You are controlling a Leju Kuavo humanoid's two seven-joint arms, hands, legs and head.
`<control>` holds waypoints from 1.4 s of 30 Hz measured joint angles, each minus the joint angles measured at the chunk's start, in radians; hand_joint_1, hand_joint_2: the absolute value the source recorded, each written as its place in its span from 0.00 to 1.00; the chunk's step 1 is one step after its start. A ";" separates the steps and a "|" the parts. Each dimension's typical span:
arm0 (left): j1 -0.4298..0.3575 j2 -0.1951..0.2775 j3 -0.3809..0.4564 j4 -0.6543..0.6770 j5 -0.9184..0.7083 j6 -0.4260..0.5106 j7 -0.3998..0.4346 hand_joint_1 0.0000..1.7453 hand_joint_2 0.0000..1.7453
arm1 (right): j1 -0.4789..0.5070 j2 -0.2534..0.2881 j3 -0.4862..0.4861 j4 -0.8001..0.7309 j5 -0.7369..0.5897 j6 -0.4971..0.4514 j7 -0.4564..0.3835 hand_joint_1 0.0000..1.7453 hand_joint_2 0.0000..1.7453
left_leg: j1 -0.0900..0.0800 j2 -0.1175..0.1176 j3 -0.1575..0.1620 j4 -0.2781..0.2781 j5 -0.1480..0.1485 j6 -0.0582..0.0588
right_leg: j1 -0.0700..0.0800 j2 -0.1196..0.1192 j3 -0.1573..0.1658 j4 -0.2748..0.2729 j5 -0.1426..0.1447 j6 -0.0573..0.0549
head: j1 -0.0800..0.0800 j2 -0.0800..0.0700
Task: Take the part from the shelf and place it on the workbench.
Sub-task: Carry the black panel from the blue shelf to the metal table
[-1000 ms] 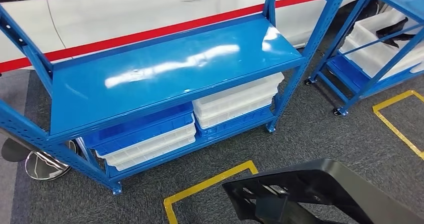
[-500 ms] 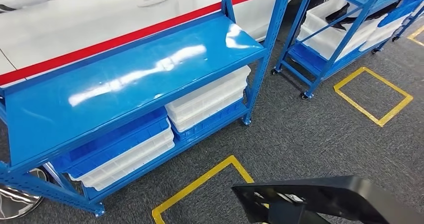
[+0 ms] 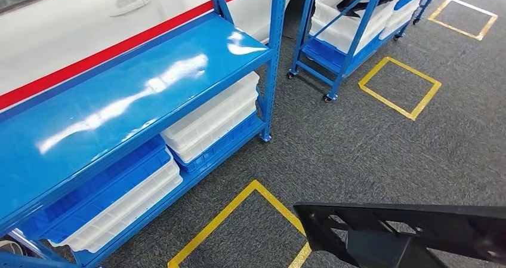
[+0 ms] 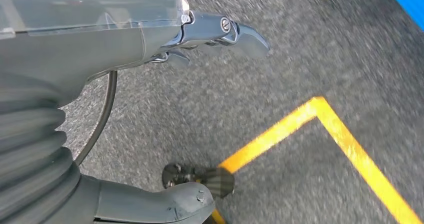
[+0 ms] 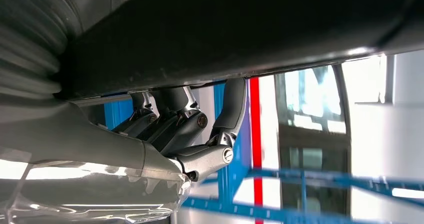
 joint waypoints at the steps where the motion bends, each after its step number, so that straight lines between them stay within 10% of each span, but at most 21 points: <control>1: -0.001 -0.002 0.000 0.000 -0.002 -0.001 -0.002 0.00 1.00 | 0.000 0.007 -0.005 -0.001 -0.002 0.000 -0.001 1.00 1.00 | 0.001 -0.020 -0.003 0.014 -0.013 -0.006 | -0.003 0.012 0.005 -0.009 0.005 -0.005 | 0.000 0.000; 4: 0.003 -0.005 0.001 -0.001 -0.002 -0.001 -0.005 0.00 1.00 | -0.003 0.013 -0.010 -0.001 -0.005 0.001 -0.002 1.00 1.00 | 0.003 -0.103 -0.074 0.168 -0.093 -0.012 | -0.005 0.049 0.010 -0.020 0.012 -0.017 | 0.000 0.000; 6: 0.008 -0.005 0.002 -0.001 -0.002 -0.002 -0.005 0.00 1.00 | -0.003 0.013 -0.010 -0.001 -0.006 0.000 -0.002 1.00 1.00 | 0.003 -0.116 -0.125 0.259 -0.110 -0.012 | -0.003 0.078 0.010 -0.015 0.009 -0.020 | 0.000 0.000; 10: 0.009 -0.006 0.004 -0.003 -0.006 -0.007 -0.008 0.00 1.00 | -0.003 0.013 -0.010 -0.001 -0.009 -0.005 0.001 1.00 1.00 | 0.008 -0.162 -0.075 0.099 0.012 -0.010 | -0.004 0.135 0.004 0.015 -0.007 -0.012 | 0.000 0.000; 12: 0.009 -0.008 0.005 -0.006 -0.009 -0.008 -0.009 0.00 1.00 | -0.003 0.013 -0.010 -0.001 -0.011 -0.007 0.002 1.00 1.00 | 0.009 -0.199 -0.054 0.043 0.025 -0.003 | -0.007 0.159 -0.010 0.030 -0.012 -0.002 | 0.000 0.000; 15: 0.007 -0.012 0.007 -0.015 -0.018 -0.004 -0.013 0.00 1.00 | 0.004 0.014 -0.011 -0.001 -0.017 -0.013 0.003 1.00 1.00 | 0.006 -0.177 -0.049 0.028 0.027 0.018 | -0.013 0.184 -0.022 0.031 -0.006 0.018 | 0.000 0.000; 19: 0.008 -0.018 0.012 -0.025 -0.023 0.005 -0.020 0.00 1.00 | 0.004 0.021 -0.012 -0.001 -0.023 -0.018 0.004 1.00 1.00 | 0.007 -0.122 -0.040 0.008 0.036 0.037 | -0.011 0.075 -0.097 0.177 -0.085 0.031 | 0.000 0.000; 22: 0.010 -0.018 0.020 -0.028 -0.023 0.005 -0.020 0.00 1.00 | 0.006 0.033 -0.012 0.000 -0.023 -0.018 0.006 1.00 1.00 | 0.003 -0.079 -0.038 0.008 0.030 0.036 | -0.019 0.048 -0.150 0.273 -0.104 0.038 | 0.000 0.000; 27: 0.006 -0.020 0.023 -0.029 -0.029 0.003 -0.021 0.00 1.00 | 0.004 0.042 -0.012 0.001 -0.024 -0.014 0.007 1.00 1.00 | 0.000 -0.028 -0.019 0.006 0.016 0.019 | -0.004 -0.020 -0.020 0.024 0.005 0.019 | 0.000 0.000; 30: 0.002 -0.021 0.023 -0.030 -0.035 0.002 -0.021 0.00 1.00 | 0.006 0.043 -0.011 0.001 -0.024 -0.007 0.007 1.00 1.00 | 0.002 -0.006 -0.010 -0.001 0.011 0.002 | 0.002 0.004 -0.017 0.007 0.008 0.002 | 0.000 0.000; 33: 0.000 -0.024 0.023 -0.031 -0.037 0.002 -0.021 0.00 1.00 | 0.005 0.043 -0.011 0.001 -0.023 -0.004 0.008 1.00 1.00 | 0.005 -0.066 -0.034 0.070 -0.035 -0.010 | -0.006 0.036 -0.002 -0.019 0.020 -0.013 | 0.000 0.000; 36: 0.006 -0.025 0.024 -0.032 -0.037 0.002 -0.021 0.00 1.00 | 0.001 0.043 -0.011 0.002 -0.023 -0.004 0.009 1.00 1.00 | 0.004 -0.111 -0.124 0.240 -0.097 -0.010 | -0.001 0.071 0.001 -0.018 0.018 -0.020 | 0.000 0.000; 38: 0.009 -0.025 0.024 -0.032 -0.037 0.002 -0.020 0.00 1.00 | 0.001 0.043 -0.011 0.004 -0.023 -0.004 0.009 1.00 1.00 | 0.003 -0.118 -0.139 0.238 -0.060 -0.008 | 0.001 0.101 0.003 -0.012 0.014 -0.021 | 0.000 0.000; 42: 0.007 -0.024 0.024 -0.032 -0.038 0.001 -0.020 0.00 1.00 | -0.001 0.043 -0.011 0.006 -0.021 -0.002 0.009 1.00 1.00 | 0.004 -0.182 -0.070 0.041 0.047 0.002 | -0.002 0.150 -0.005 0.015 0.000 -0.009 | 0.000 0.000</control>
